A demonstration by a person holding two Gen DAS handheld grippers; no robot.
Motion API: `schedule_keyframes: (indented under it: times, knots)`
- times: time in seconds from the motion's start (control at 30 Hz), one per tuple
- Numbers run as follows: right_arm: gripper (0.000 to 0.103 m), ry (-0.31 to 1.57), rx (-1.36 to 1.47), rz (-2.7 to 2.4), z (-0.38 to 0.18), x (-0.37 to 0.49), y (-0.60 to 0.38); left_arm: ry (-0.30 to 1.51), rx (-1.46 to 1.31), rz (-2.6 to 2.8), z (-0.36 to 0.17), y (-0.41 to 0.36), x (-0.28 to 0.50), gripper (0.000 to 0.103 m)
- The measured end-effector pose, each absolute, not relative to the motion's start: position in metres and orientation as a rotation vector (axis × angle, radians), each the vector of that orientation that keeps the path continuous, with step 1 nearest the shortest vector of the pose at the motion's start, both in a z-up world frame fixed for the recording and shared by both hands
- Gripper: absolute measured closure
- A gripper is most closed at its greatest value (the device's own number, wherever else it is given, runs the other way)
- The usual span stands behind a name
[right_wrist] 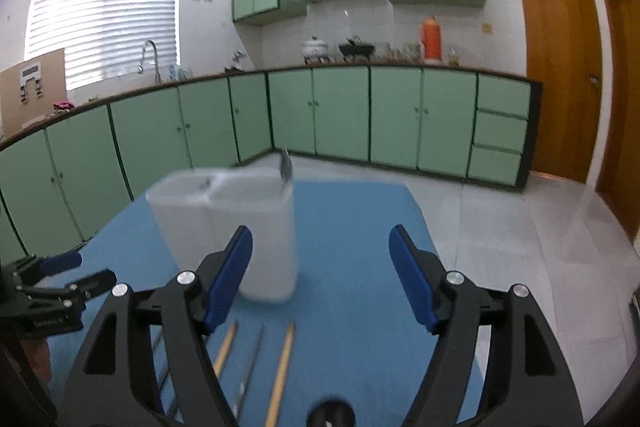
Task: Organize utensils
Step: 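Grasp the large silver spoon with the left tool while the right tool grasps the black spoon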
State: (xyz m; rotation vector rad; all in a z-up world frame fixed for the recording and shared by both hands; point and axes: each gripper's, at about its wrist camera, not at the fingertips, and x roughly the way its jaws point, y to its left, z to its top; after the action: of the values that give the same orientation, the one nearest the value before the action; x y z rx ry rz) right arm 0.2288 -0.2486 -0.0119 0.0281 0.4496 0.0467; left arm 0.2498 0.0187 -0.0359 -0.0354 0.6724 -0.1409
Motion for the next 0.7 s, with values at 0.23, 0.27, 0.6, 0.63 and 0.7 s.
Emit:
schedule_keyframes:
  times: [0.23,0.27,0.6,0.63,0.7]
  knots:
    - [0.034,0.558,0.049,0.020,-0.049,0.217,-0.254,0.805,-0.033,-0.089,-0.075,0.019,0.251,0.017]
    - [0.034,0.569,0.055,0.018,-0.053,0.216,-0.255,0.820,-0.040,-0.095,-0.078,0.019,0.252,0.017]
    - [0.034,0.618,0.051,0.010,-0.069,0.209,-0.260,0.853,-0.012,-0.090,-0.082,0.013,0.252,0.040]
    - [0.034,0.621,0.051,0.012,-0.070,0.209,-0.261,0.851,-0.008,-0.093,-0.082,0.012,0.251,0.047]
    - [0.034,0.634,0.046,0.018,-0.073,0.208,-0.259,0.847,0.006,-0.106,-0.081,0.008,0.249,0.061]
